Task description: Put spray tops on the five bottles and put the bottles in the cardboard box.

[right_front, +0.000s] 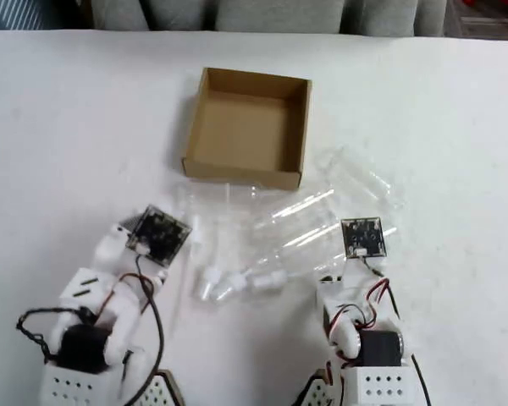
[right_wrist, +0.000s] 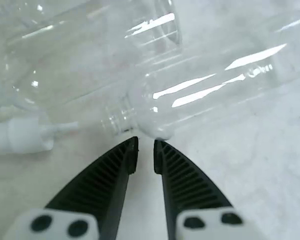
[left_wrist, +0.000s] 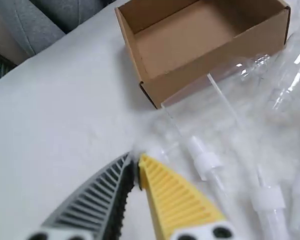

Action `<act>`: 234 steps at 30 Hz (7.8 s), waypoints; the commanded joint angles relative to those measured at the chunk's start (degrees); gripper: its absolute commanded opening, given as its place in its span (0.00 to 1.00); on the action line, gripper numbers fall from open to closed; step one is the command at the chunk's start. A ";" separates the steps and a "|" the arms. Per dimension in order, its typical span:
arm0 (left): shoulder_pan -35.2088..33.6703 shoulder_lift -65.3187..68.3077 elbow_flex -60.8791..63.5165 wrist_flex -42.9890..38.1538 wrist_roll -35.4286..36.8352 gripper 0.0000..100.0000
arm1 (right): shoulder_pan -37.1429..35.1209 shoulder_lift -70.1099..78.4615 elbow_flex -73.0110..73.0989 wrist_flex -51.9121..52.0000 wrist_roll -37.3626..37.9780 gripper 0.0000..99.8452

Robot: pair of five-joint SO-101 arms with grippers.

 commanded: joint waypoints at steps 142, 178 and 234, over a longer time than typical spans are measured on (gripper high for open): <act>-32.13 108.62 -86.15 14.77 8.35 0.34 | 1.63 -0.57 0.53 -1.19 6.59 0.03; -32.40 139.91 -114.64 24.62 11.16 0.32 | 1.63 -0.57 0.53 -1.10 6.59 0.03; -18.42 66.24 -56.18 2.20 32.62 0.06 | 1.63 -0.57 0.53 -1.45 6.42 0.03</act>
